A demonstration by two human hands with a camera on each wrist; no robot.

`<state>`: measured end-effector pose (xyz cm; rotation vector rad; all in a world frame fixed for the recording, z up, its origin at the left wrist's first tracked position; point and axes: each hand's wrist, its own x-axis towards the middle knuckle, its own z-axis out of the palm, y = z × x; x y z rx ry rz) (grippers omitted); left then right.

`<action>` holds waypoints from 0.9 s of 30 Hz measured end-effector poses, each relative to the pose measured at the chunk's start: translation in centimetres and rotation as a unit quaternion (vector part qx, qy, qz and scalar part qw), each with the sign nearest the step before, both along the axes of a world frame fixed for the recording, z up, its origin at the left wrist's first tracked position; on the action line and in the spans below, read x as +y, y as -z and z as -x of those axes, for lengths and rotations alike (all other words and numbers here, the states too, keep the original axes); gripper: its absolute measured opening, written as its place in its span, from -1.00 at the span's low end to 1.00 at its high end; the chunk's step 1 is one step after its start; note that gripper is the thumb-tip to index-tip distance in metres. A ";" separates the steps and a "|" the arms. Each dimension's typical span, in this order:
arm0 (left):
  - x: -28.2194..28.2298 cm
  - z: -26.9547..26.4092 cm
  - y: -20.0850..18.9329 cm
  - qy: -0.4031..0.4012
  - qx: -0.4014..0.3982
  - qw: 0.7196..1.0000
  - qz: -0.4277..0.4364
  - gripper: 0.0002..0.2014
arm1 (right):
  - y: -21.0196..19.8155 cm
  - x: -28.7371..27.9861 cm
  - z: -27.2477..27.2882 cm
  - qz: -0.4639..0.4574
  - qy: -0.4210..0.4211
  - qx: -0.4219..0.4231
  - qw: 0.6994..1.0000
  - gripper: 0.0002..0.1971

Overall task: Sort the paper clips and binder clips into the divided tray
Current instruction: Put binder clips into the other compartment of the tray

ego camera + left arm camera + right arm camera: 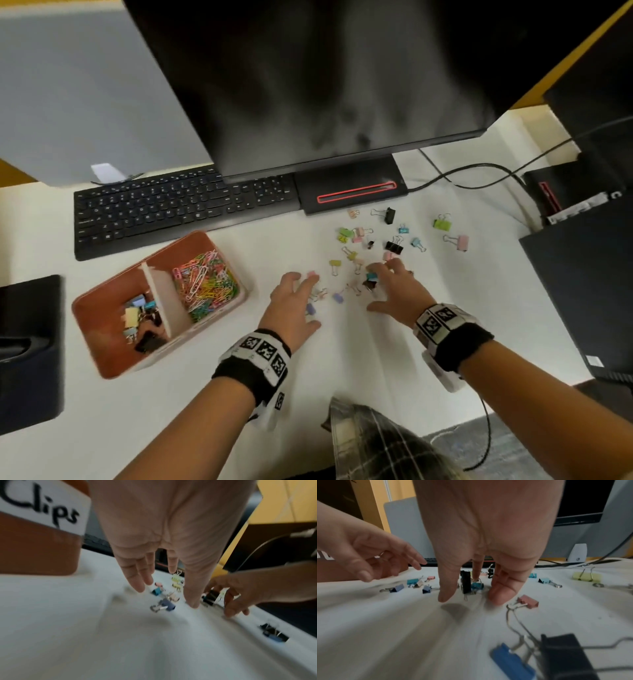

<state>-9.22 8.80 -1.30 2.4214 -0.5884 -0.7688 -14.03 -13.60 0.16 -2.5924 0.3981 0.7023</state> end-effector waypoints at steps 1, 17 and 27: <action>-0.4 -0.1 0.5 0.002 0.001 1.000 -0.018 -0.27 | 0.3 0.0 -0.2 -0.003 -0.005 0.002 1.000 -0.32; -0.7 -0.4 2.2 -0.124 0.019 0.990 0.060 -0.80 | 2.1 -1.0 -0.9 -0.090 -0.024 -0.083 0.992 -0.94; -1.8 -0.6 1.6 -0.096 0.006 0.990 0.103 -0.49 | 2.1 0.9 -2.2 -0.088 -0.107 -0.050 0.989 -0.62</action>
